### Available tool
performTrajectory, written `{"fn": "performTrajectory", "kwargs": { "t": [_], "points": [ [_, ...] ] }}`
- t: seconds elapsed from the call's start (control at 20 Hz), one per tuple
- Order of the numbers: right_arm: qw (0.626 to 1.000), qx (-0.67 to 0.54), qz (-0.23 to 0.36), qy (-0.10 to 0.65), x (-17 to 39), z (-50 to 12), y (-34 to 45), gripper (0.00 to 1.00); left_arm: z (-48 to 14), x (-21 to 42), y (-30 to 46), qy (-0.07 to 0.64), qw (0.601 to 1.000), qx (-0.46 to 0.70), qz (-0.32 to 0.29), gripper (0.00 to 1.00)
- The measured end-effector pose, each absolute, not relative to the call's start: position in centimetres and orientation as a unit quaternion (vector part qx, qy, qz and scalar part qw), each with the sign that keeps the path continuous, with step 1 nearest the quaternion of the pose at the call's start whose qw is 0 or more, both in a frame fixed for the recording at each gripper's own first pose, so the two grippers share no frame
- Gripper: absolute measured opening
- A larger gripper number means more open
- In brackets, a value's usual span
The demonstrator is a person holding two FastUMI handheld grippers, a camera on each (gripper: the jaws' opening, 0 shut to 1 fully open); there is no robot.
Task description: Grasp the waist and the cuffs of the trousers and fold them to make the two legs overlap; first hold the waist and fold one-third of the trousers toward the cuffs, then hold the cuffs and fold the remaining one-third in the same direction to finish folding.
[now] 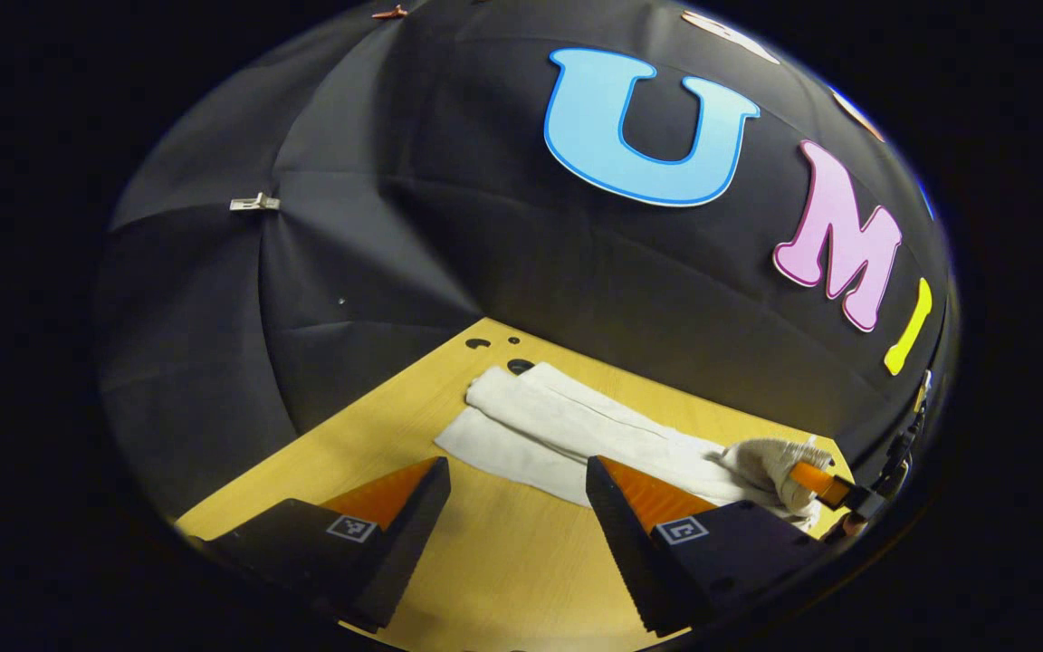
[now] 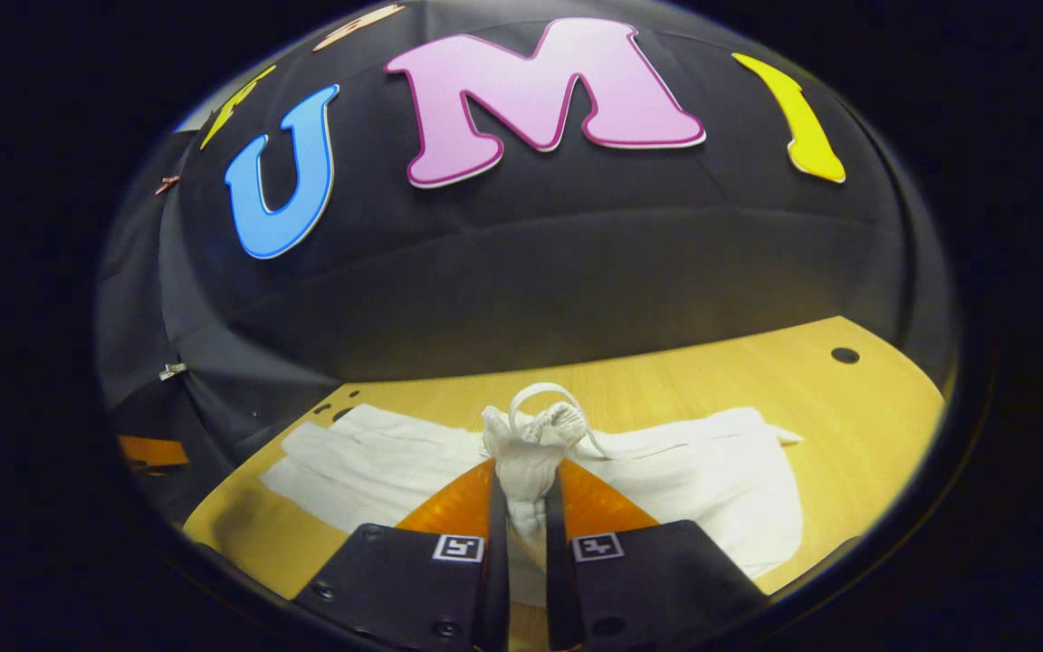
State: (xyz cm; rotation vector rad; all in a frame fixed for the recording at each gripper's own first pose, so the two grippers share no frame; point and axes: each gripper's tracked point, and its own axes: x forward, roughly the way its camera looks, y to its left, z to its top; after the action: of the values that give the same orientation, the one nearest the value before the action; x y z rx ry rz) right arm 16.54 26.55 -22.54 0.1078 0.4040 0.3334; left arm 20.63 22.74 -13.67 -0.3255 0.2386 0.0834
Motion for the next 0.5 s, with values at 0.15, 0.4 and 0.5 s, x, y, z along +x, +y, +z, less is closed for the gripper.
{"fn": "performTrajectory", "kwargs": {
  "t": [0.15, 0.4, 0.5],
  "points": [
    [0.963, 0.050, 0.166, 0.205, 16.0, -23.2, 27.2, 0.23, -13.4, 23.3, 24.1, 0.110, 0.978, -0.168, 0.052, 0.96],
    [0.953, 0.071, 0.189, 0.225, 14.0, -22.8, 28.6, 0.67, -14.9, 28.7, 25.5, 0.143, 0.972, -0.176, 0.060, 0.96],
    [0.952, 0.054, 0.190, 0.232, 13.1, -22.4, 28.0, 0.79, -15.7, 31.1, 25.1, 0.161, 0.971, -0.173, 0.044, 0.96]
  ]
}}
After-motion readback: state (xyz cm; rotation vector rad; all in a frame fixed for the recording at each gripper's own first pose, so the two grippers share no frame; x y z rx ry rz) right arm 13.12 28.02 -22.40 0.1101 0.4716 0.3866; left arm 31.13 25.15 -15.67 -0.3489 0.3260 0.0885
